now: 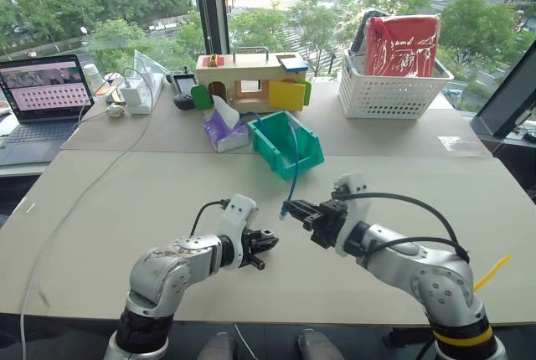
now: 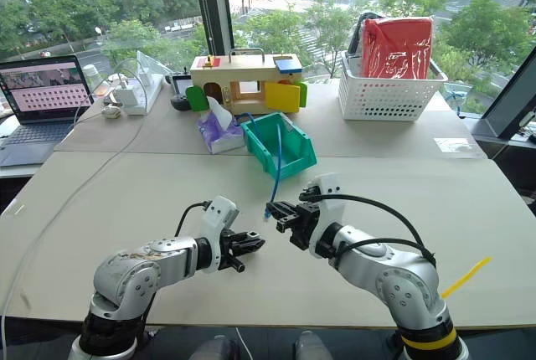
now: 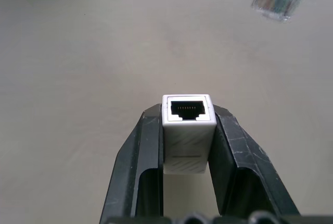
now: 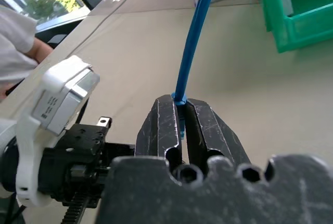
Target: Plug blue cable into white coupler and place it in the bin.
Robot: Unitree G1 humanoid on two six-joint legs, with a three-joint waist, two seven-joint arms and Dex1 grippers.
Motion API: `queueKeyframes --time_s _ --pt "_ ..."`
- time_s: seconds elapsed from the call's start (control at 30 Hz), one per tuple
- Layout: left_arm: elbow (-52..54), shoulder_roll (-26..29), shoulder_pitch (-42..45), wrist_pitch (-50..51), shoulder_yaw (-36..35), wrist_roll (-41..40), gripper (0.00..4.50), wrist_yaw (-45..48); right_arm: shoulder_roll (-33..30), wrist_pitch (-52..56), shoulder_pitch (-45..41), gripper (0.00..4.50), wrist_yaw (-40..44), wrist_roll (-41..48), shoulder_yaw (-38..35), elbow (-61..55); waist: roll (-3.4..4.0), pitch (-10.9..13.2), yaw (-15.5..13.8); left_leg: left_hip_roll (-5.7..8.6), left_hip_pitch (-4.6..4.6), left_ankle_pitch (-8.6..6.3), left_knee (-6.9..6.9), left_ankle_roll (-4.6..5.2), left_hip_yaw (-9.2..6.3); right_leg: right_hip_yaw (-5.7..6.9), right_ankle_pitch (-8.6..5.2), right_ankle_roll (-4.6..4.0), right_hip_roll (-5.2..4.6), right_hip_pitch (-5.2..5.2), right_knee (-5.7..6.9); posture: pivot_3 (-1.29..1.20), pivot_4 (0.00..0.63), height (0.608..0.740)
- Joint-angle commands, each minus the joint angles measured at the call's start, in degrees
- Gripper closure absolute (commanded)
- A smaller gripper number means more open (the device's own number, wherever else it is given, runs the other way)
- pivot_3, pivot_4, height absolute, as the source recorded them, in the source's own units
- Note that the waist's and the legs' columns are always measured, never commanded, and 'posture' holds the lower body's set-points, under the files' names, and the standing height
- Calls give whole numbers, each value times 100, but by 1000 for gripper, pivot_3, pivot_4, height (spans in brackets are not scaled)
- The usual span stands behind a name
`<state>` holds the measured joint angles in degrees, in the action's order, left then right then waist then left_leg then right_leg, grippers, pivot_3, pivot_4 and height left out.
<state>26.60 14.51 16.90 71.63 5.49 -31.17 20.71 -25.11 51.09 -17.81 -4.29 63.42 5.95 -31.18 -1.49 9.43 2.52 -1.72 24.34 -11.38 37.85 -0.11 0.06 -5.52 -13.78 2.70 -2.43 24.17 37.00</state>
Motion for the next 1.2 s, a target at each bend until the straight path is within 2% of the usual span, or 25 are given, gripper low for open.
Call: queueKeyframes --time_s 0.03,0.5,1.2 --pt "82 -102 -42 -217 -51 -184 3820 131 149 219 -186 4500 85 0 34 44 -2 1 -3 0 1 0 0 0 0 0 0 -1 0 0 0 0 150 715" --pt "83 -171 -263 -282 -145 -304 3820 162 331 1049 -231 4500 23 15 -18 158 -3 2 6 0 3 0 0 0 0 0 0 -1 0 3 0 0 150 715" --pt "126 -82 -307 -318 -43 -326 3820 138 313 1612 -43 4500 -228 22 -296 -49 -3 2 4 0 3 0 0 0 0 0 0 -1 0 3 -1 0 150 715"
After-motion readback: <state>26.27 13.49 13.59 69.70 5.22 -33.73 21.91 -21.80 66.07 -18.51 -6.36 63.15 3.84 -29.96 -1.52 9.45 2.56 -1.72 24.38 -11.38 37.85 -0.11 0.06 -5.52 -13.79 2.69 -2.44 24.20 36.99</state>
